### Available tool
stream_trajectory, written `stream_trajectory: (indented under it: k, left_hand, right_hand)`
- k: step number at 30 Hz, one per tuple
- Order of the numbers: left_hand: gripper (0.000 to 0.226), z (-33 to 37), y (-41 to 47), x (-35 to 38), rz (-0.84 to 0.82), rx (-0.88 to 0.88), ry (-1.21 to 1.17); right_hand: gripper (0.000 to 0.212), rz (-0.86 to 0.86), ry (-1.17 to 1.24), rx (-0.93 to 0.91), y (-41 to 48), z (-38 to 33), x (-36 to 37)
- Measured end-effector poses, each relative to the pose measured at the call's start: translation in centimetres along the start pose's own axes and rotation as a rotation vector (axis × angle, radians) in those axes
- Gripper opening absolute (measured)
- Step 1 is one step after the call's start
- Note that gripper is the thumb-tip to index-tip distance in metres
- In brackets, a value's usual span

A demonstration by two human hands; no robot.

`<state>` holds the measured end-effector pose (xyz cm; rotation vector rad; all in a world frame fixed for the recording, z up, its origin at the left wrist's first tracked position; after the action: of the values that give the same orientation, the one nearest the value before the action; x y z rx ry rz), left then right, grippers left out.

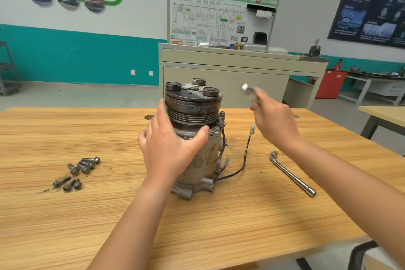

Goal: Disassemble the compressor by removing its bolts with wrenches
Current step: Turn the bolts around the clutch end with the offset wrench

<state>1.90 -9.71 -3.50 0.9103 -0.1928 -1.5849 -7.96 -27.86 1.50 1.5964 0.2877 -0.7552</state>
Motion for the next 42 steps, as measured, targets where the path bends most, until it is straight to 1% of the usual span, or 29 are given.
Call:
stream_trajectory:
  k: [2,4,7,10,16,18,21,22,24,25,27,30,32,37,41,42]
  left_hand:
    - [0.102,0.0,0.1,0.1,0.007,-0.003,0.005]
    - [0.104,0.0,0.1,0.1,0.01,-0.006,0.0]
    - [0.106,0.0,0.2,-0.1,0.008,-0.003,-0.031]
    - [0.105,-0.2,0.6,-0.2,-0.023,-0.002,-0.068]
    - [0.106,-0.4,0.7,-0.3,-0.048,0.002,-0.093]
    - [0.106,-0.4,0.7,-0.3,-0.05,0.002,-0.09]
    - [0.104,-0.4,0.7,-0.3,-0.048,0.002,-0.093]
    - [0.104,-0.4,0.7,-0.3,-0.049,0.001,-0.093]
    - [0.104,-0.4,0.7,-0.2,-0.055,-0.005,-0.086]
    - [0.104,-0.4,0.7,-0.2,-0.056,-0.006,-0.084]
    - [0.104,-0.4,0.7,-0.2,-0.058,-0.007,-0.082]
    - [0.105,-0.4,0.7,-0.2,-0.06,-0.01,-0.086]
    - [0.105,-0.4,0.7,-0.2,-0.061,-0.007,-0.089]
    - [0.104,-0.5,0.7,-0.1,-0.042,-0.002,-0.086]
    - [0.103,-0.5,0.7,-0.1,-0.033,0.006,-0.082]
    - [0.102,-0.5,0.8,-0.1,-0.032,0.005,-0.082]
  right_hand:
    - [0.037,-0.074,0.046,0.075,-0.1,0.7,-1.5]
    - [0.038,-0.194,0.065,0.088,-0.2,1.0,-2.7]
    - [0.039,-0.405,-0.077,0.022,-0.7,0.6,-3.7]
    - [0.04,-0.515,-0.163,-0.02,-1.0,0.3,-3.7]
    - [0.05,-0.578,-0.334,-0.023,-0.2,-0.4,-2.4]
    - [0.045,-0.598,-0.402,-0.043,0.1,-1.1,-2.3]
    - [0.029,-0.621,-0.547,-0.123,0.7,-3.0,-2.7]
    - [0.027,-0.638,-0.591,-0.152,0.8,-3.6,-2.9]
    - [0.029,-0.68,-0.675,-0.224,0.8,-4.2,-2.9]
    - [0.026,-0.681,-0.693,-0.254,0.8,-4.2,-3.0]
    - [0.015,-0.668,-0.666,-0.285,1.1,-3.7,-3.2]
    - [0.023,-0.697,-0.56,-0.272,1.7,-2.8,-3.2]
    - [0.022,-0.691,-0.53,-0.263,1.7,-2.4,-2.9]
    - [0.019,-0.619,-0.548,-0.329,1.2,-1.0,-2.0]
    - [0.004,-0.645,-0.635,-0.457,3.0,1.1,-0.6]
    - [0.004,-0.647,-0.646,-0.475,3.7,1.5,0.1]
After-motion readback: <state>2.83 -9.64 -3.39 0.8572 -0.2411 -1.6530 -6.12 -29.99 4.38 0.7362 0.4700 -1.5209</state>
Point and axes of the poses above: each hand's wrist, its own y-axis towards the middle knuckle, its own x-axis out of the palm, z = x × y, the point moved 2 cm from there along y, towards the middle knuckle, and after that the axes turned 1 degree about -y, right-handed, at the moved point
